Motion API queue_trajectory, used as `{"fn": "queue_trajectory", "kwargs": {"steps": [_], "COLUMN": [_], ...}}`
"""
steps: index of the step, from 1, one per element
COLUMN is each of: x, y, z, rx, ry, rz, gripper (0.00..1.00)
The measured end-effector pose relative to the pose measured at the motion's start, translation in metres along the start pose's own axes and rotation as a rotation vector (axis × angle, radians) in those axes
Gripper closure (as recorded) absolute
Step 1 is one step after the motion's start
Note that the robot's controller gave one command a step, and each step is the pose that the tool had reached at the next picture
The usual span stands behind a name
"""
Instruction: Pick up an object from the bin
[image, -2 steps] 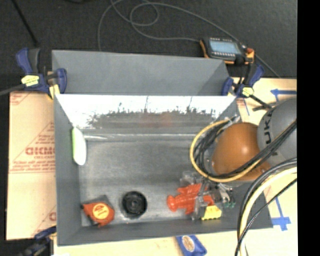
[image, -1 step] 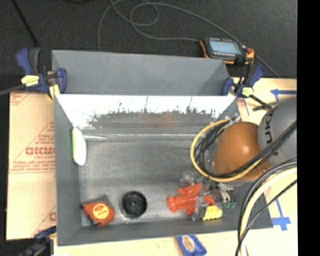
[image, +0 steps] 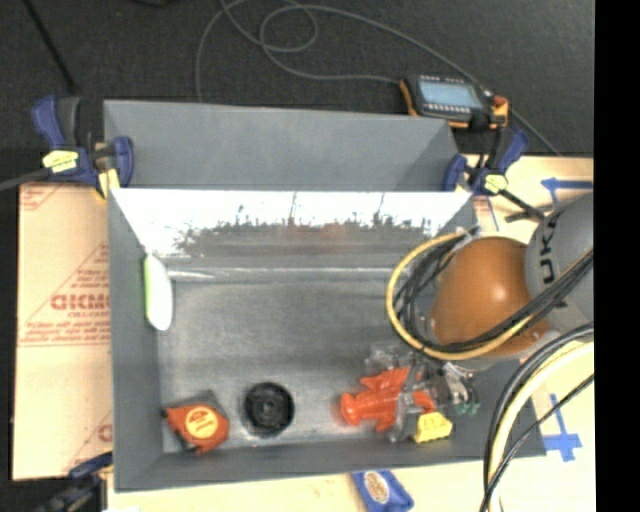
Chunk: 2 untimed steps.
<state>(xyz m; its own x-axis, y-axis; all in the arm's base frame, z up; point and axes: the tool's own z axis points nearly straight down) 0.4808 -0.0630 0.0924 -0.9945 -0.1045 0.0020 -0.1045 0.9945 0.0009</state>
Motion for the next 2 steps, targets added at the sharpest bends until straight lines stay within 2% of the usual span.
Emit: {"fn": "queue_trajectory", "kwargs": {"steps": [2], "x": [-0.001], "y": [0.0], "z": [-0.045], "rx": [0.001], "ry": [-0.001], "rz": [0.002], "gripper": [1.0]}}
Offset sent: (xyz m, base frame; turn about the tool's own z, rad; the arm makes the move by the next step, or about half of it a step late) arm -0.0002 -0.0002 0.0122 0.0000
